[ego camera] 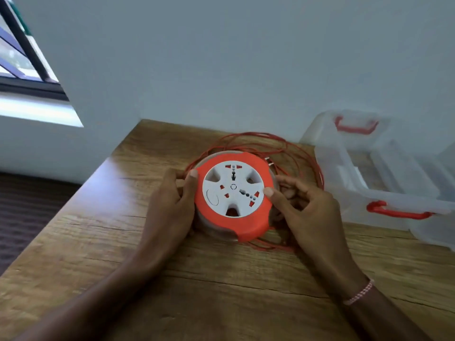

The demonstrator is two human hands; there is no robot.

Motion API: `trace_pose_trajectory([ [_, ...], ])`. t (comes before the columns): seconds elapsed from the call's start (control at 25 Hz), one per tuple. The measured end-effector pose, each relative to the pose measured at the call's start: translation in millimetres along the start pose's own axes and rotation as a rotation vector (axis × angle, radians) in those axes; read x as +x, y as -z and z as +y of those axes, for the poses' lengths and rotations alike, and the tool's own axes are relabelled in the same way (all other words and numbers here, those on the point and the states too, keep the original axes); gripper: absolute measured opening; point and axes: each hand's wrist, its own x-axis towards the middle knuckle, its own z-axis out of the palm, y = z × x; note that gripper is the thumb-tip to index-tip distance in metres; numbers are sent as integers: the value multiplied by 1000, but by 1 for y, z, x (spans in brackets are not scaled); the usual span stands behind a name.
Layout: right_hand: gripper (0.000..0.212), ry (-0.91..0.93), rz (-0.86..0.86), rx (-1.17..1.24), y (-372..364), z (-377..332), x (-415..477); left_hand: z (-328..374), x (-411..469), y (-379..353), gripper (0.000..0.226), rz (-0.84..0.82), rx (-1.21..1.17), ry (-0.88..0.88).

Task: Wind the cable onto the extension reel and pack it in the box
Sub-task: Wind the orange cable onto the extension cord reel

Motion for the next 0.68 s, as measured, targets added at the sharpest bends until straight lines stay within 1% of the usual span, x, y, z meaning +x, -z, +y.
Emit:
trace_pose_trajectory([
  [0.12,32,122,78,-65,-2,4,-14,-7,-7,2,46,11,-115,-110],
  [0.2,37,185,120,-40,3,0,-23,-10,-14,2,49,2,-186,-189],
  [0.32,40,243,134,14,8,-1,-29,-8,-22,-2,43,-56,-290,-240],
  [0.4,38,259,135,64,9,-3,-31,-4,-29,-3,37,-116,-300,-278],
  [0.48,35,258,118,127,10,-9,-32,-2,-34,-2,33,-82,-293,-324],
  [0.52,36,275,121,99,11,-14,-33,-2,-34,-1,32,-44,-295,-353],
  [0.56,40,328,150,5,12,-19,-35,-1,-35,2,34,-16,-301,-387],
  [0.6,44,413,194,-141,13,-22,-36,0,-35,3,35,8,-306,-420],
  [0.68,48,662,285,-461,12,-32,-42,3,-37,5,33,47,-330,-475],
])
